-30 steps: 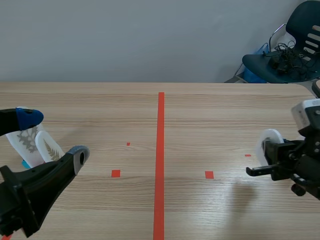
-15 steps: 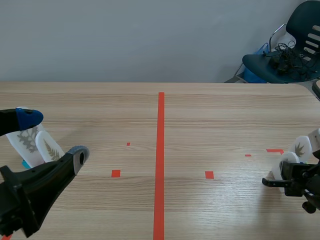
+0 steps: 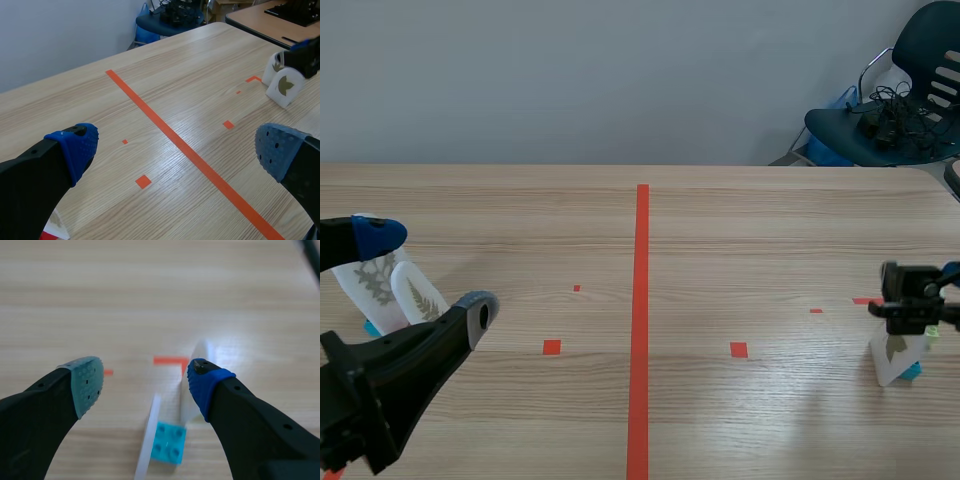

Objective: Do the leaf sorting experiment

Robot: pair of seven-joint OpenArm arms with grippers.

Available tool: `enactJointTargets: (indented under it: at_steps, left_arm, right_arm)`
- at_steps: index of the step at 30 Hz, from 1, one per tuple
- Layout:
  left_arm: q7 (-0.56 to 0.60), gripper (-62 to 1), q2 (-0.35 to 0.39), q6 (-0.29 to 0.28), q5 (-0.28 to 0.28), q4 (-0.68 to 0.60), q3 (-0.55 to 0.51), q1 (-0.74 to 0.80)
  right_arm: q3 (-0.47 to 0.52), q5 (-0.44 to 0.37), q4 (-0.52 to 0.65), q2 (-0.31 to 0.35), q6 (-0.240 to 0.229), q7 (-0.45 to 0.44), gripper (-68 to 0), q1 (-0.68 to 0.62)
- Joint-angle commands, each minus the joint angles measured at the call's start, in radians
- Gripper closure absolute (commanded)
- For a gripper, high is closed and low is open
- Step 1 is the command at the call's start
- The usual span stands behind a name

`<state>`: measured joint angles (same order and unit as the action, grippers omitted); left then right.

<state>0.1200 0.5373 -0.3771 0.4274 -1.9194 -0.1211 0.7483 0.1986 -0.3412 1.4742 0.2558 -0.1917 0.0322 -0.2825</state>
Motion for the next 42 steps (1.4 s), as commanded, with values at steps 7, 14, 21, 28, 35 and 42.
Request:
enactJointTargets:
  at_steps: [7,14,21,28,35,42]
  left_arm:
    - [0.011,-62.3,-0.005,-0.003,0.006,-0.004,-0.003,-0.003]
    - [0.011,-62.3,-0.005,-0.003,0.006,-0.004,-0.003,-0.003]
    - [0.011,-62.3,-0.005,-0.003,0.006,-0.004,-0.003,-0.003]
    - [0.011,-62.3,-0.005,-0.003,0.006,-0.004,-0.003,-0.003]
    - [0.010,-62.3,-0.005,-0.003,0.006,-0.004,-0.003,-0.003]
    - [-0.047,-62.3,-0.005,-0.061,0.005,-0.004,0.003,-0.005]
  right_arm:
    - [0.116,-0.053,0.344,0.053,-0.090,0.179,-67.9,0.007]
    - [0.085,-0.164,0.495,0.153,-0.144,0.244,-67.9,-0.121]
    - [-0.060,-0.175,0.622,0.188,-0.158,0.267,-67.9,-0.242]
    - [-0.164,-0.155,0.679,0.188,-0.157,0.276,-67.9,-0.285]
    - [-0.172,-0.133,0.679,0.188,-0.157,0.269,-67.9,-0.285]
    - [-0.172,-0.134,0.679,0.188,-0.157,0.269,-67.9,-0.279]
